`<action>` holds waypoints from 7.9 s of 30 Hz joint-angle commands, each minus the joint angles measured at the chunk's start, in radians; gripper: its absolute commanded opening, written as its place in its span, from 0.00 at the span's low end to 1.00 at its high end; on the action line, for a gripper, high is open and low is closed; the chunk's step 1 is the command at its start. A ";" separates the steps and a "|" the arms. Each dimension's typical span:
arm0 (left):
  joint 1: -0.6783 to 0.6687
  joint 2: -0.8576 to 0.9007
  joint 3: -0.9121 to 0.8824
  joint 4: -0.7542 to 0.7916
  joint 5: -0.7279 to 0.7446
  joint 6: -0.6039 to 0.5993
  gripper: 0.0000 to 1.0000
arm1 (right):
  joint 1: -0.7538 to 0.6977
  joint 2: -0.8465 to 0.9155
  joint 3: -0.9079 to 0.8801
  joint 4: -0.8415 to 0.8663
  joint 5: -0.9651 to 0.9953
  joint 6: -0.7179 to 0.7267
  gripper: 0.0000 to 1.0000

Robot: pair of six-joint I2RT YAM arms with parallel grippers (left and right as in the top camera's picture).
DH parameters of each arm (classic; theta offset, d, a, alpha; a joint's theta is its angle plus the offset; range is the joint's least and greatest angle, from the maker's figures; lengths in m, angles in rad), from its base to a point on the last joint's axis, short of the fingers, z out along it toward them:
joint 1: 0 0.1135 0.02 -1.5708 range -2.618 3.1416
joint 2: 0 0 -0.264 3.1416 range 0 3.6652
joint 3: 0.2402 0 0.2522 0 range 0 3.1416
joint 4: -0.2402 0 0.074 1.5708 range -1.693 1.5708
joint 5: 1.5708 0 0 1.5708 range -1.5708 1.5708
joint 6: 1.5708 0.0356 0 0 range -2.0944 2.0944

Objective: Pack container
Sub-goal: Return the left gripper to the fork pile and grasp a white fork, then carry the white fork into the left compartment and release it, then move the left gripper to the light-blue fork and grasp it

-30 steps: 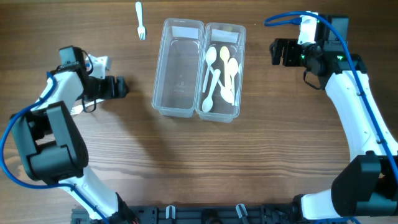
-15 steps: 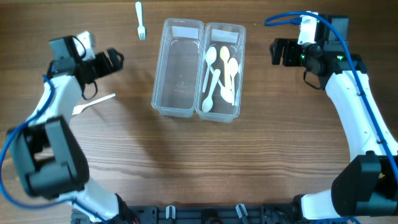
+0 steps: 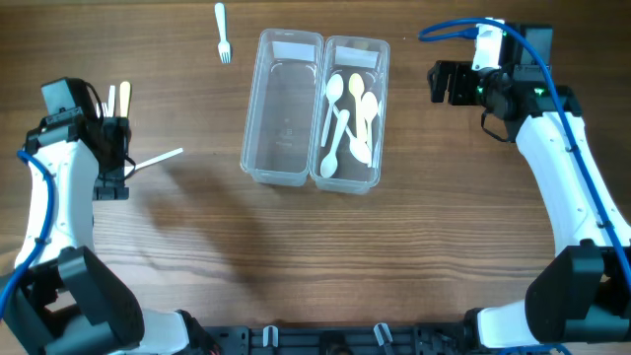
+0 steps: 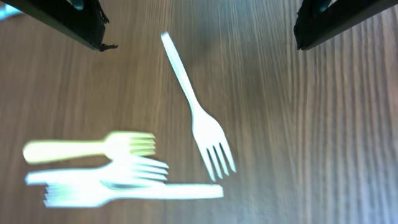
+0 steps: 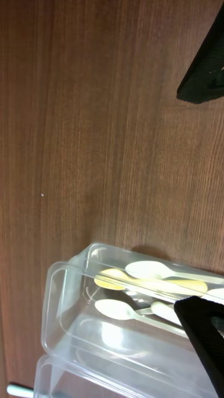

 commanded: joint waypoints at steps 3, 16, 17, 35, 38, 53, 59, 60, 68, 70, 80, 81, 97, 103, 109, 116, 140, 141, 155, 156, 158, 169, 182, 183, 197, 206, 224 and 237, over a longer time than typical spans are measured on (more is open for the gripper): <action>0.001 0.142 -0.009 0.015 -0.063 -0.105 0.95 | 0.000 -0.011 0.002 0.003 0.009 -0.011 1.00; 0.001 0.275 -0.009 0.164 0.002 -0.092 0.75 | 0.000 -0.011 0.002 0.003 0.009 -0.011 1.00; 0.001 0.276 -0.009 0.169 0.002 -0.092 0.73 | 0.000 -0.011 0.002 0.003 0.009 -0.011 1.00; 0.001 0.379 -0.008 0.181 0.038 -0.053 0.09 | 0.000 -0.011 0.002 0.003 0.009 -0.011 1.00; 0.001 0.379 -0.008 0.188 0.085 -0.039 0.06 | 0.000 -0.011 0.002 0.003 0.009 -0.011 1.00; 0.000 0.097 0.026 0.196 0.415 0.091 0.04 | 0.000 -0.011 0.002 0.003 0.009 -0.011 1.00; -0.077 -0.108 0.026 0.240 0.488 0.219 0.04 | 0.000 -0.011 0.002 0.003 0.009 -0.011 1.00; -0.101 -0.124 0.026 0.257 0.496 0.262 0.04 | 0.000 -0.011 0.002 0.003 0.009 -0.011 1.00; -0.420 -0.145 0.026 0.447 0.562 0.921 0.04 | 0.000 -0.011 0.002 0.003 0.009 -0.011 1.00; -0.492 -0.133 0.026 0.454 0.496 1.056 0.04 | 0.000 -0.011 0.002 0.003 0.009 -0.011 1.00; -0.587 0.000 0.026 0.523 0.383 1.139 0.04 | 0.000 -0.011 0.002 0.003 0.009 -0.011 1.00; -0.587 0.010 0.026 0.526 0.383 1.139 0.06 | 0.000 -0.011 0.002 0.003 0.009 -0.011 1.00; -0.574 0.010 0.026 0.706 0.383 1.138 0.58 | 0.000 -0.011 0.002 0.003 0.009 -0.011 1.00; -0.537 0.009 0.026 0.842 0.338 1.139 0.16 | 0.000 -0.011 0.002 0.004 0.009 -0.011 1.00; -0.524 0.009 0.026 0.776 0.339 1.139 0.53 | 0.000 -0.011 0.002 0.003 0.009 -0.011 1.00; -0.525 0.008 0.026 0.735 0.339 1.139 0.65 | 0.000 -0.011 0.002 0.004 0.009 -0.011 1.00; -0.525 -0.006 0.026 0.556 0.506 1.139 0.04 | 0.000 -0.011 0.002 0.003 0.009 -0.011 1.00; -0.525 -0.006 0.026 0.576 0.482 1.139 0.04 | 0.000 -0.011 0.002 0.003 0.009 -0.011 1.00; -0.472 0.248 0.026 1.154 0.201 1.296 0.04 | 0.000 -0.011 0.002 0.004 0.009 -0.011 1.00; -0.463 0.286 0.026 1.207 0.201 1.296 0.04 | 0.000 -0.011 0.002 0.003 0.009 -0.011 1.00; -0.449 0.338 0.026 1.286 0.210 1.295 0.04 | 0.000 -0.011 0.002 0.003 0.009 -0.011 1.00; -0.378 0.545 0.279 1.215 0.314 1.292 0.04 | 0.000 -0.011 0.002 0.003 0.009 -0.011 1.00; -0.378 0.652 0.491 1.093 0.377 1.292 0.04 | 0.000 -0.011 0.002 0.003 0.009 -0.011 1.00; -0.378 0.669 0.502 1.086 0.381 1.292 0.04 | 0.000 -0.011 0.002 0.003 0.009 -0.011 1.00; -0.356 0.871 0.578 1.066 0.350 1.293 0.04 | 0.000 -0.011 0.002 0.003 0.009 -0.011 1.00; -0.343 0.945 0.578 1.099 0.353 1.296 0.04 | 0.000 -0.011 0.002 0.003 0.009 -0.011 1.00; -0.339 0.922 0.578 0.818 0.281 1.295 0.04 | 0.000 -0.011 0.002 0.003 0.009 -0.011 1.00; -0.340 0.709 0.578 0.317 0.208 1.238 0.04 | 0.000 -0.011 0.002 0.003 0.009 -0.011 1.00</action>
